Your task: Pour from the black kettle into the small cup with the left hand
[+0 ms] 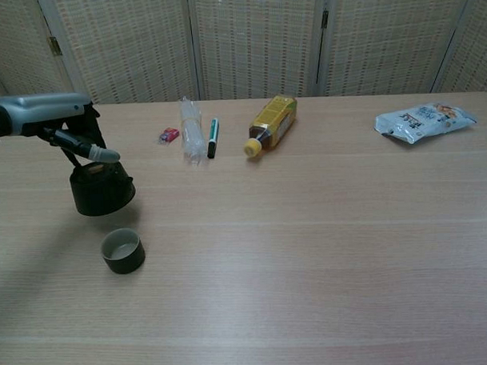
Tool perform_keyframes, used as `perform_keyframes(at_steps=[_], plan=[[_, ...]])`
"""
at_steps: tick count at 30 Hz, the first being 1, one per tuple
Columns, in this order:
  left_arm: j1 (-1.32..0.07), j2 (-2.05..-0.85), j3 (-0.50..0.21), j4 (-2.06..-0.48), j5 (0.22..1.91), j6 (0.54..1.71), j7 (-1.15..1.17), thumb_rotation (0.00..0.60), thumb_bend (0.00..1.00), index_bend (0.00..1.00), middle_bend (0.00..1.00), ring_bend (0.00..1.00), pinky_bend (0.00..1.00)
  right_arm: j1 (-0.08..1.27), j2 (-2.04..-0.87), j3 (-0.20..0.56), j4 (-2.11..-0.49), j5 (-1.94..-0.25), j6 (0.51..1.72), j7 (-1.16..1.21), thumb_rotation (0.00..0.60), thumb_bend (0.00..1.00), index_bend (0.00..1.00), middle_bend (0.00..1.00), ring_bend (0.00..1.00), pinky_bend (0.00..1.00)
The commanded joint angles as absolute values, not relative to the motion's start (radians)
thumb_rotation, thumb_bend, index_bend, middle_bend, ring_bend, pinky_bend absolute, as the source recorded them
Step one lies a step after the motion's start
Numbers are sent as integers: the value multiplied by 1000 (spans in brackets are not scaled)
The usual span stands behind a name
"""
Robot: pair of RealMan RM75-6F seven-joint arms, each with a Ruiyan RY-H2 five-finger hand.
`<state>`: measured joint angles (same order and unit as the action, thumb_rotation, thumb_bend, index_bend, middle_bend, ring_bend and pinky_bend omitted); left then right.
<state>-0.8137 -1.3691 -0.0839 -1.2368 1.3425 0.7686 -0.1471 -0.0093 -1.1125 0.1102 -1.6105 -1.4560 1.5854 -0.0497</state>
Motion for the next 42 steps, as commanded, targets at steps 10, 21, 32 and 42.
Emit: perform_keyframes(at_steps=[10,21,32,42], plan=[[-781,-1355,-120,-1307,1265,814,-67,244,300,995,1000,916,326,-8,-1113,108,-1606,-1463,1585,-35,600,289,2,78,192,3],[-755,-1371,-126,-1309,1261,869,-24,234,387,1000,1000,929,368,-15,-1113,104,-1598,-1473,1595,-16,600,288,2,78,191,3],[-730,-1369,-119,-1330,1299,942,38,231,464,1000,1000,935,414,-11,-1112,104,-1593,-1479,1593,-2,600,289,2,78,193,3],[-705,-1340,-92,-1398,1357,996,106,281,470,1000,1000,937,424,-2,-1110,108,-1600,-1488,1590,-8,600,288,2,78,194,3]])
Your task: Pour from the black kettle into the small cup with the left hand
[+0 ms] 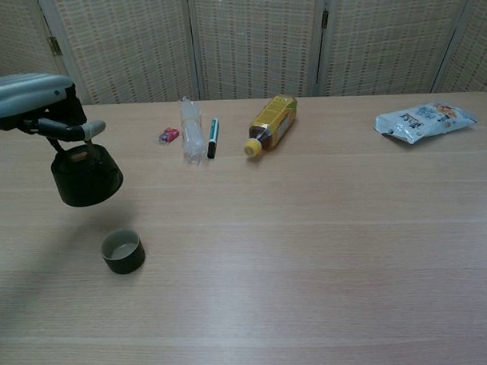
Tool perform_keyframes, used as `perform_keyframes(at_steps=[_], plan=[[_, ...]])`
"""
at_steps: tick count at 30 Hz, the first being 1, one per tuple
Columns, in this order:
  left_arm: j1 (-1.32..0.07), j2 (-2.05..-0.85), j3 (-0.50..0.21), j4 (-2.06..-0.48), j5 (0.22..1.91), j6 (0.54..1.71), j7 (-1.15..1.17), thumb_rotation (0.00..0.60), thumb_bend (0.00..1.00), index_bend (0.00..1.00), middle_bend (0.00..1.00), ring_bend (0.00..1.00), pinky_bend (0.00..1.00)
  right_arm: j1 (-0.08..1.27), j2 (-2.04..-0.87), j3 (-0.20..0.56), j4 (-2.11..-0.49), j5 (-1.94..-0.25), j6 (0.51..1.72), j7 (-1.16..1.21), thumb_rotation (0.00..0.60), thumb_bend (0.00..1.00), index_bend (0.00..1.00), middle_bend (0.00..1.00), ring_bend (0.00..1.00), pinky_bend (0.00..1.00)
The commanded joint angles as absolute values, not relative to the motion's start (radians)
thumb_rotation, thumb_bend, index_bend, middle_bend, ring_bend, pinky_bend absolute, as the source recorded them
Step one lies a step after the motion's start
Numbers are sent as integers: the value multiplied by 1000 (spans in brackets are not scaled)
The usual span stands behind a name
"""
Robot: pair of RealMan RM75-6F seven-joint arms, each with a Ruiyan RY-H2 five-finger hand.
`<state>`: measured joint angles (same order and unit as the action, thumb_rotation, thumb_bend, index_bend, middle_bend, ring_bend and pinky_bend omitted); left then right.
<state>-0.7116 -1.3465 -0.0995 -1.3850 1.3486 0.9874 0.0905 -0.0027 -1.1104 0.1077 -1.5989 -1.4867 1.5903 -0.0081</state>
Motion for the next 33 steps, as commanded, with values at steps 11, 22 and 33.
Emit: perform_keyframes(at_steps=[11,22,33], plan=[[-685,-1316,-80,-1459,1375,1018,153,353,475,1000,1000,940,444,4,-1111,111,-1600,-1492,1590,-6,600,289,2,80,201,3],[-655,-1323,-57,-1487,1400,1058,228,355,479,1000,1000,943,467,6,-1104,118,-1606,-1488,1597,-6,600,288,2,80,200,14],[-622,-1339,-34,-1529,1431,1105,324,356,483,1000,1000,943,470,-2,-1090,125,-1624,-1506,1634,-16,600,289,2,80,210,14]])
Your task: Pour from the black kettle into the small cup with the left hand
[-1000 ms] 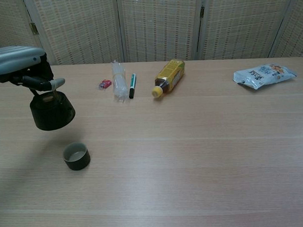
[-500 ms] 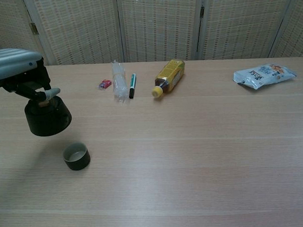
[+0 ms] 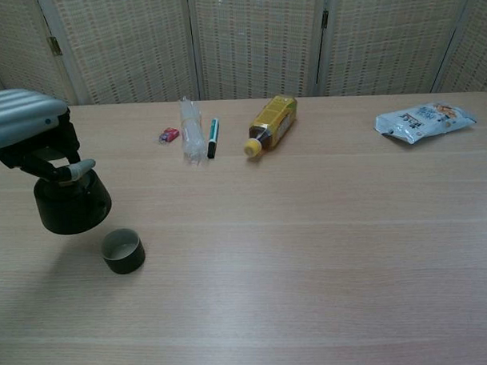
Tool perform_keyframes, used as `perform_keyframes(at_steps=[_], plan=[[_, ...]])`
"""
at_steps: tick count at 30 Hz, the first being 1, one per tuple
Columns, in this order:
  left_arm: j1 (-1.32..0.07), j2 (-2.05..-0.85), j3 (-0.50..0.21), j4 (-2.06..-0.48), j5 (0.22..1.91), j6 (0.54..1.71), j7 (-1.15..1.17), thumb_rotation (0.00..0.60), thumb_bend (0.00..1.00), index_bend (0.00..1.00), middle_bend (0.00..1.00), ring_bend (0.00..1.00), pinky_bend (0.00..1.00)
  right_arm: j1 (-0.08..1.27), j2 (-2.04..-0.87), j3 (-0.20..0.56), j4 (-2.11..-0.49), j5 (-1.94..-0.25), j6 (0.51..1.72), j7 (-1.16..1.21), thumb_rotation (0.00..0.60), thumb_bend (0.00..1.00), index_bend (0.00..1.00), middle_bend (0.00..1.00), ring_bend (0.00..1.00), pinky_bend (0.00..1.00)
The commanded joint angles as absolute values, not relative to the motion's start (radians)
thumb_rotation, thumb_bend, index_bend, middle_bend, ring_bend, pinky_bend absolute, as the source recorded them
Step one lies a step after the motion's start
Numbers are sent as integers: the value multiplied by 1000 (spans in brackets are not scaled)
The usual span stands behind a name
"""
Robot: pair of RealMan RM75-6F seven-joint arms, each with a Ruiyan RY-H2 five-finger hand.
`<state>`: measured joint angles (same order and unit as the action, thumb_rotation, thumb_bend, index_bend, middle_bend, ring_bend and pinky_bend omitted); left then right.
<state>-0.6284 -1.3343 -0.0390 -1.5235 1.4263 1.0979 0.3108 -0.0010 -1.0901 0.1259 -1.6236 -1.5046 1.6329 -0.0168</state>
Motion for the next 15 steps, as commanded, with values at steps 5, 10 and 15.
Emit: perform_keyframes(at_steps=[5,10,15], plan=[[-609,-1354,-31,-1535,1434,1119,364,362,494,1000,1000,943,473,-3,-1093,120,-1621,-1508,1631,-12,600,288,2,80,211,14],[-602,-1373,-33,-1526,1441,1137,414,362,510,1000,1000,943,478,-3,-1097,118,-1615,-1509,1630,-6,600,288,2,80,211,14],[-597,-1386,-41,-1532,1426,1139,445,368,519,1000,1000,944,484,-5,-1100,116,-1609,-1507,1629,0,600,289,2,80,211,14]])
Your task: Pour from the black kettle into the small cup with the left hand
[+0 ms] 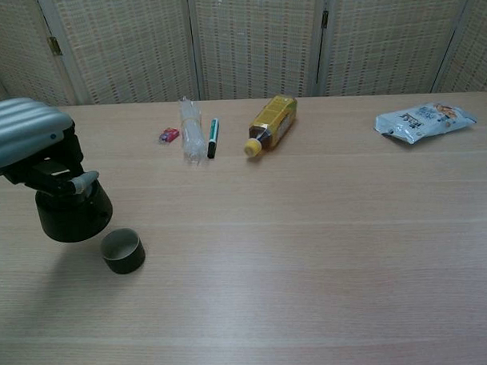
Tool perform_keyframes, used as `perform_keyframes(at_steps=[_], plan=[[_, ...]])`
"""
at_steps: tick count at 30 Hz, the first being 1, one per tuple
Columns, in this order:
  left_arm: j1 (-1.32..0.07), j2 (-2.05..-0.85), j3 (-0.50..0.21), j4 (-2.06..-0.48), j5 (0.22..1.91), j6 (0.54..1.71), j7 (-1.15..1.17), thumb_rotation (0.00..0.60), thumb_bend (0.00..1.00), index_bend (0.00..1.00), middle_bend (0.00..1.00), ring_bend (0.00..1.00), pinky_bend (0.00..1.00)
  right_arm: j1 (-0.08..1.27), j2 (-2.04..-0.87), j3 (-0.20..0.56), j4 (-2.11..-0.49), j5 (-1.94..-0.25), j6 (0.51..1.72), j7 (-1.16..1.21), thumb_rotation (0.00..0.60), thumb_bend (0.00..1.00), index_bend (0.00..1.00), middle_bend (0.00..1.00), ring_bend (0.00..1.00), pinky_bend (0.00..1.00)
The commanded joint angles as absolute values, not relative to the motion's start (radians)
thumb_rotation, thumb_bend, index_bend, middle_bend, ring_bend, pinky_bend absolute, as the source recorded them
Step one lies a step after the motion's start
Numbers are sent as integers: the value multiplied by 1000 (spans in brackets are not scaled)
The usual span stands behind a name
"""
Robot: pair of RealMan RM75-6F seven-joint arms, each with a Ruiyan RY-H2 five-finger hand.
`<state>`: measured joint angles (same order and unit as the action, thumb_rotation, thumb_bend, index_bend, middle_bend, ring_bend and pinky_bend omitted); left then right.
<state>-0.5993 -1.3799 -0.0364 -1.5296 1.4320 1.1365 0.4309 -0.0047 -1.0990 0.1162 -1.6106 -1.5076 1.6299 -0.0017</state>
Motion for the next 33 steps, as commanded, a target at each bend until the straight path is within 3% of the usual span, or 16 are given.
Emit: perform_keyframes(at_steps=[1,13,33], plan=[[-596,-1389,-42,-1531,1425,1140,452,370,523,1000,1000,944,484,-5,-1101,116,-1608,-1506,1629,2,600,289,2,80,211,14],[-595,-1425,-45,-1514,1425,1140,519,427,609,1000,1000,953,513,-5,-1108,115,-1594,-1499,1622,13,600,288,2,80,211,14],[-584,-1471,-38,-1492,1446,1161,614,430,650,1000,1000,954,526,-11,-1110,113,-1588,-1500,1629,20,600,288,2,80,209,14]])
